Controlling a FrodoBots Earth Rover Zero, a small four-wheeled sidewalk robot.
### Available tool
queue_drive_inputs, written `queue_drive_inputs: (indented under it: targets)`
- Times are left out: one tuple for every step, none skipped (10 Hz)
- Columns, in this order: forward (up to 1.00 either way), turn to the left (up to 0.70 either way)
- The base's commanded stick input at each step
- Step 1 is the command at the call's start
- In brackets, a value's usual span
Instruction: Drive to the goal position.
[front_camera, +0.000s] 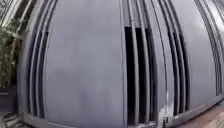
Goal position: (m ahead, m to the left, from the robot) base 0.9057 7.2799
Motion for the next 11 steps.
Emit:
queue_drive_inputs:
  targets:
    - [-0.70, 0.00]
    - [-0.70, 0.00]
    - [-0.20, 0.00]
    - [0.00, 0.00]
    - [0.00, 0.05]
    - [0.00, 0.20]
    - [0.00, 0.70]
    - [0.00, 0.70]
    - [0.00, 0.70]
    - [0.00, 0.70]
    - [0.00, 0.70]
